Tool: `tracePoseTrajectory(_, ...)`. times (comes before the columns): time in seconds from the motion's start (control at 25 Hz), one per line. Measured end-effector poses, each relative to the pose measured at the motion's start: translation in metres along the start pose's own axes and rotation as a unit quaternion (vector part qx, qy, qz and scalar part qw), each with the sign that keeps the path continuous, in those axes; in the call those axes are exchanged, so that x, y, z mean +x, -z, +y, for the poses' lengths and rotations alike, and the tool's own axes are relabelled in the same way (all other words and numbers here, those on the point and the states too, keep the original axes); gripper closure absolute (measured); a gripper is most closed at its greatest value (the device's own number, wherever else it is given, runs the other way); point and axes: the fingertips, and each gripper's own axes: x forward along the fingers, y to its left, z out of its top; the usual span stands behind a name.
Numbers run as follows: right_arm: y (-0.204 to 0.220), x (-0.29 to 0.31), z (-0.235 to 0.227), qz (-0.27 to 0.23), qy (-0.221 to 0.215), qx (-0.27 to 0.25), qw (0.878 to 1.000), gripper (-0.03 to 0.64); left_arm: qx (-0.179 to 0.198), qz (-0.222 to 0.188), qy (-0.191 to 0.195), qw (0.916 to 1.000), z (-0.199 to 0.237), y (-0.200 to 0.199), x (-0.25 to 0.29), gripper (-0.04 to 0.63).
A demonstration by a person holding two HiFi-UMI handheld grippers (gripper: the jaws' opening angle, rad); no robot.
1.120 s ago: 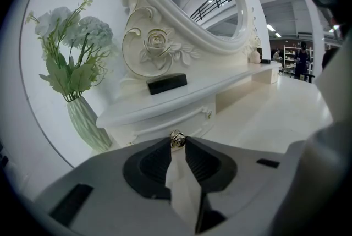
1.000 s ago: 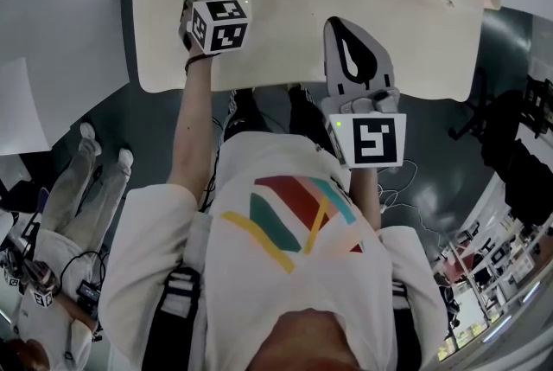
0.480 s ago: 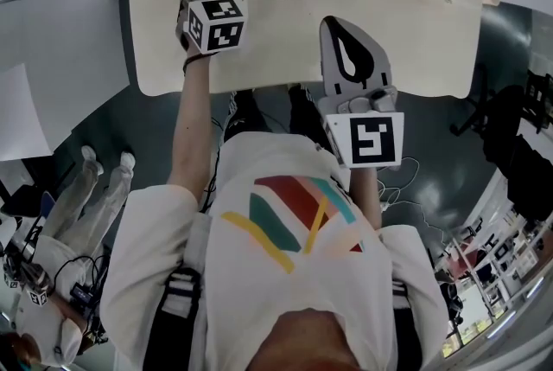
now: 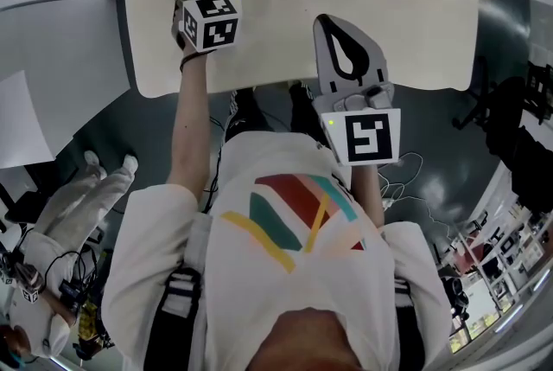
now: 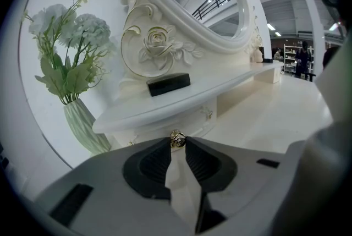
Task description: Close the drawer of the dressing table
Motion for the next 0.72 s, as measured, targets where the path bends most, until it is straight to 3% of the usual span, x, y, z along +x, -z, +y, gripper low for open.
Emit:
tracePoseTrajectory(0.44,-0.003,-0.001,0.004,-0.008,-0.008,-0.004,1.0,0.617,-0.01,-0.018,0.003,0.9998,0.0,-0.01,-0.004,0.514)
tracePoseTrajectory(0.72,-0.028,-0.014,-0.009,-0.037,0.004,-0.006,0.999,0.617,-0.023,-0.039,-0.009,0.9989,-0.005,-0.035,-0.048,0.506)
